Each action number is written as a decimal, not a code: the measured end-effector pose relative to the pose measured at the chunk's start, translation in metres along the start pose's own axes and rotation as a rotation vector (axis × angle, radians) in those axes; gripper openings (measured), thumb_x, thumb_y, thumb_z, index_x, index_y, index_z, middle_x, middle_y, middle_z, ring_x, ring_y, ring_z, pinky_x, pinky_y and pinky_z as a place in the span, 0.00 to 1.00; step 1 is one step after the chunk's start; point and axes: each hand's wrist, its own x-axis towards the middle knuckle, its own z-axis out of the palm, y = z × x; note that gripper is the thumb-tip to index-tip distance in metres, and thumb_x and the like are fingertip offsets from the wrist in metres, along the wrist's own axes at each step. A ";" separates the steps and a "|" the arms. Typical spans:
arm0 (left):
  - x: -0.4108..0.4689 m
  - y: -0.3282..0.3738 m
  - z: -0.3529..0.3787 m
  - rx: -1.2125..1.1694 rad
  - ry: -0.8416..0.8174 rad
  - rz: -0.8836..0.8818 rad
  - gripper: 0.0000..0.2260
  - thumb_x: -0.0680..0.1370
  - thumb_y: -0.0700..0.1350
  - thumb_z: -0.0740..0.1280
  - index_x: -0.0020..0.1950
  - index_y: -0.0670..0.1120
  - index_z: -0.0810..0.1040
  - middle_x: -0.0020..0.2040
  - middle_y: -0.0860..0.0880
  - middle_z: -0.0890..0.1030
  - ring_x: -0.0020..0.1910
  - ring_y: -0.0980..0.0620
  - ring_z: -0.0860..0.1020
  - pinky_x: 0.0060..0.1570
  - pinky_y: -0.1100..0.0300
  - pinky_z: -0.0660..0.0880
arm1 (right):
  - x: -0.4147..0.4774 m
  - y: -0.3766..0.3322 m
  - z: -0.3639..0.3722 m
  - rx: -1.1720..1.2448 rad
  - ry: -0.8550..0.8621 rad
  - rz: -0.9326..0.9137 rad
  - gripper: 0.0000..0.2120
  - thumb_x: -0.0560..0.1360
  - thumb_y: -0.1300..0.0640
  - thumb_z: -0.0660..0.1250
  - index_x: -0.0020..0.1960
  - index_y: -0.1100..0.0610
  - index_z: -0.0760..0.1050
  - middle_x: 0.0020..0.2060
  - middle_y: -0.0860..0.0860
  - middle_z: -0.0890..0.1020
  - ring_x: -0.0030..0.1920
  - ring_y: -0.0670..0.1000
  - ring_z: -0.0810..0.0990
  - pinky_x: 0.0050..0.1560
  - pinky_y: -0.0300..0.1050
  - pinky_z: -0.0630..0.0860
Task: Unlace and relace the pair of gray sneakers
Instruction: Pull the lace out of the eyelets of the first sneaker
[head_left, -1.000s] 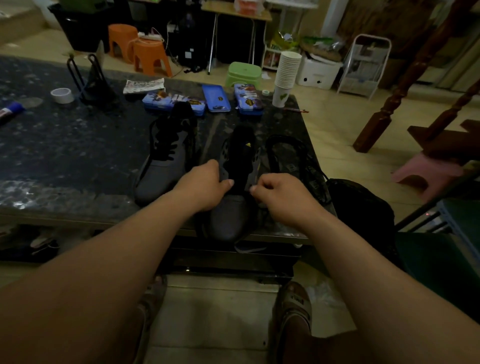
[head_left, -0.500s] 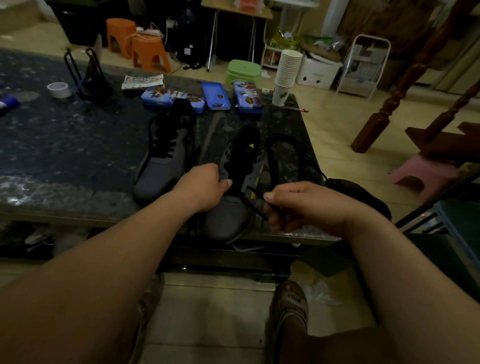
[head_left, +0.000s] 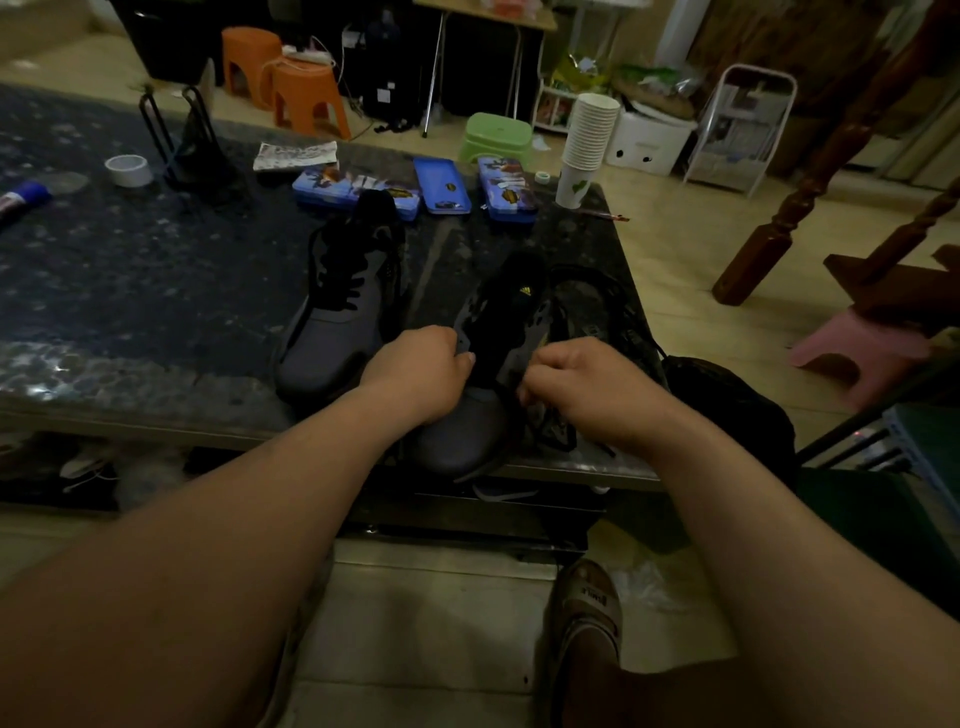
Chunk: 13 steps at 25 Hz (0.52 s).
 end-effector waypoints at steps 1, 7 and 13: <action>0.002 0.001 0.000 -0.003 0.001 -0.007 0.16 0.84 0.55 0.62 0.40 0.50 0.67 0.44 0.47 0.76 0.45 0.43 0.75 0.43 0.53 0.70 | -0.007 -0.001 -0.006 0.039 -0.020 -0.014 0.11 0.79 0.58 0.67 0.40 0.63 0.80 0.31 0.55 0.80 0.30 0.55 0.75 0.32 0.45 0.69; 0.002 0.002 -0.007 -0.103 -0.039 -0.038 0.18 0.83 0.54 0.65 0.36 0.49 0.69 0.39 0.48 0.75 0.44 0.44 0.75 0.43 0.54 0.69 | -0.040 -0.001 -0.046 0.530 -0.209 -0.135 0.15 0.74 0.63 0.60 0.29 0.58 0.70 0.32 0.59 0.79 0.49 0.57 0.86 0.50 0.45 0.78; -0.001 0.005 0.000 -0.105 -0.005 -0.032 0.17 0.83 0.53 0.65 0.36 0.47 0.69 0.38 0.47 0.76 0.41 0.44 0.77 0.39 0.55 0.70 | -0.040 0.006 -0.059 0.858 -0.139 -0.019 0.19 0.79 0.61 0.57 0.30 0.56 0.70 0.32 0.55 0.76 0.40 0.56 0.82 0.48 0.50 0.79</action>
